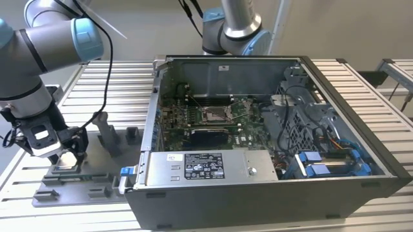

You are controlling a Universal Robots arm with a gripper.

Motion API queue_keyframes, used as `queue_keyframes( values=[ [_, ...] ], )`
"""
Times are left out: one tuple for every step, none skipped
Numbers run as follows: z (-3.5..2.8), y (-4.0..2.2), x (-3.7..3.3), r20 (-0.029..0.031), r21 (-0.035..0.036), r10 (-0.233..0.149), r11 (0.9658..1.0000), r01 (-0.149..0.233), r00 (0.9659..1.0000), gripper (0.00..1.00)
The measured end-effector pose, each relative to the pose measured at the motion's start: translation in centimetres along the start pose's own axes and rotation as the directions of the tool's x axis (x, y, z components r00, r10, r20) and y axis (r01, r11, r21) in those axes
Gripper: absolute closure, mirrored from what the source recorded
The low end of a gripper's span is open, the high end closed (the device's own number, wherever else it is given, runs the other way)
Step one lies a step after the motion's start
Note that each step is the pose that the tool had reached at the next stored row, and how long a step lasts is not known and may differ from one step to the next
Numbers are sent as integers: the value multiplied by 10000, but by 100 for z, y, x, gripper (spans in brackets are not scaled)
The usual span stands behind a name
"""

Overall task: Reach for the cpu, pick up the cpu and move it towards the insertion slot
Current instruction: 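Pick up the cpu and move it towards the insertion slot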

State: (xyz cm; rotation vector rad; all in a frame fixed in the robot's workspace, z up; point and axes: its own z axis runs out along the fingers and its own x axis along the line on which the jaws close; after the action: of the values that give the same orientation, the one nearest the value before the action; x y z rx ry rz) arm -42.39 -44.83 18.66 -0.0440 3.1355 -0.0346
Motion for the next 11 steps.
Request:
queue_keyframes(
  values=[
    [3, 0, 0, 1, 0, 0, 10000, 0, 10000, 0],
    [4, 0, 0, 1, 0, 0, 10000, 0, 10000, 0],
    [4, 0, 0, 1, 0, 0, 10000, 0, 10000, 0],
    [6, 0, 0, 4, -2, 0, 10000, 0, 10000, 0],
    [7, 0, 0, 11, -2, -1, 10000, 1, 10000, 0],
    [8, 0, 1, 19, -1, -1, 10000, 1, 10000, 0],
    [8, 0, 3, 29, 1, 0, 10000, 0, 10000, 0],
    [9, 0, 6, 42, 1, 0, 10000, 0, 10000, 0],
    [10, 0, 8, 49, 0, 0, 10000, 0, 10000, 0],
    [11, 0, 10, 52, 1, 0, 10000, 0, 10000, 0],
    [11, 1, 11, 54, 1, 0, 10000, 0, 10000, 0]
  ],
)
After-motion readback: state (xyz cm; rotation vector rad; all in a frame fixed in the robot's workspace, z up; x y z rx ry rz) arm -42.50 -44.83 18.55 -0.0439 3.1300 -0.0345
